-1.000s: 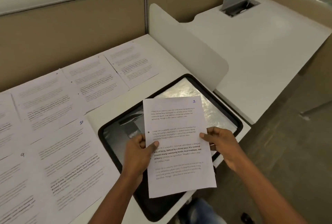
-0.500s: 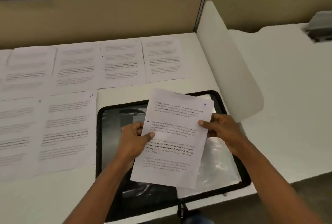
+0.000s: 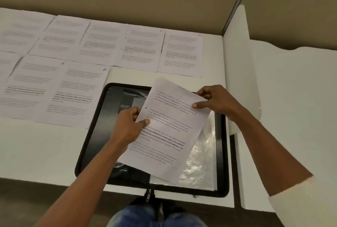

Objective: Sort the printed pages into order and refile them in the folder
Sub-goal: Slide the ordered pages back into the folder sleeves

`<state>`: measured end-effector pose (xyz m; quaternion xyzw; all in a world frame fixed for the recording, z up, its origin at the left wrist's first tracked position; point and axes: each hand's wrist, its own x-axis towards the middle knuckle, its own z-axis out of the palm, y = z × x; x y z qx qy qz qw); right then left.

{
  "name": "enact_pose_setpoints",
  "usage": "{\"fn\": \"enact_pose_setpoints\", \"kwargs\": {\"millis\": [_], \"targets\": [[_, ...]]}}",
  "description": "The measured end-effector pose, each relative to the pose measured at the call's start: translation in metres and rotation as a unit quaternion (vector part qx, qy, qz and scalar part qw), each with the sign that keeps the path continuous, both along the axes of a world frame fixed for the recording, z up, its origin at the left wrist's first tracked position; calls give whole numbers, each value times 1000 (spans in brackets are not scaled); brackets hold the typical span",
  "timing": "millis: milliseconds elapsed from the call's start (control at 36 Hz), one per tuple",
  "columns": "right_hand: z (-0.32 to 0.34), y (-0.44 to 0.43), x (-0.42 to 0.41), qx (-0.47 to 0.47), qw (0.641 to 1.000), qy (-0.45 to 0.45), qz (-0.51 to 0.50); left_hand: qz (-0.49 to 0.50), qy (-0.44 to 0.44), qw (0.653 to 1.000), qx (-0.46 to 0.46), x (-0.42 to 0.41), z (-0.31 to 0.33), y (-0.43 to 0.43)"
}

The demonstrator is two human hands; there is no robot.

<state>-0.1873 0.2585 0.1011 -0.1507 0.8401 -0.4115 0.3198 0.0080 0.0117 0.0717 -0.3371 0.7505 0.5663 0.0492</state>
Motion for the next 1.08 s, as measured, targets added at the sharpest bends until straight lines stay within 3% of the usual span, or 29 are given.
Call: {"fn": "enact_pose_setpoints", "kwargs": {"millis": [194,500,556,639,750,944,1083], "targets": [[13,-29,-21,108,983,51,141,5,11,1000,15,-7,-7,-1],[21,-41,-68,148,965,65,206,76,50,994,63,-33,-8,21],[23,-40,-87,148,963,90,208,103,45,994,12,-40,-14,25],[28,-38,-120,150,955,123,223,116,23,983,-138,-48,-26,35],[33,-34,-163,164,942,148,254,120,-8,937,-329,-54,-34,68],[31,-30,-226,167,934,157,274,71,-36,900,-429,-74,-56,146],[36,-32,-265,172,928,210,257,51,-82,889,-448,-97,-73,187]]}}
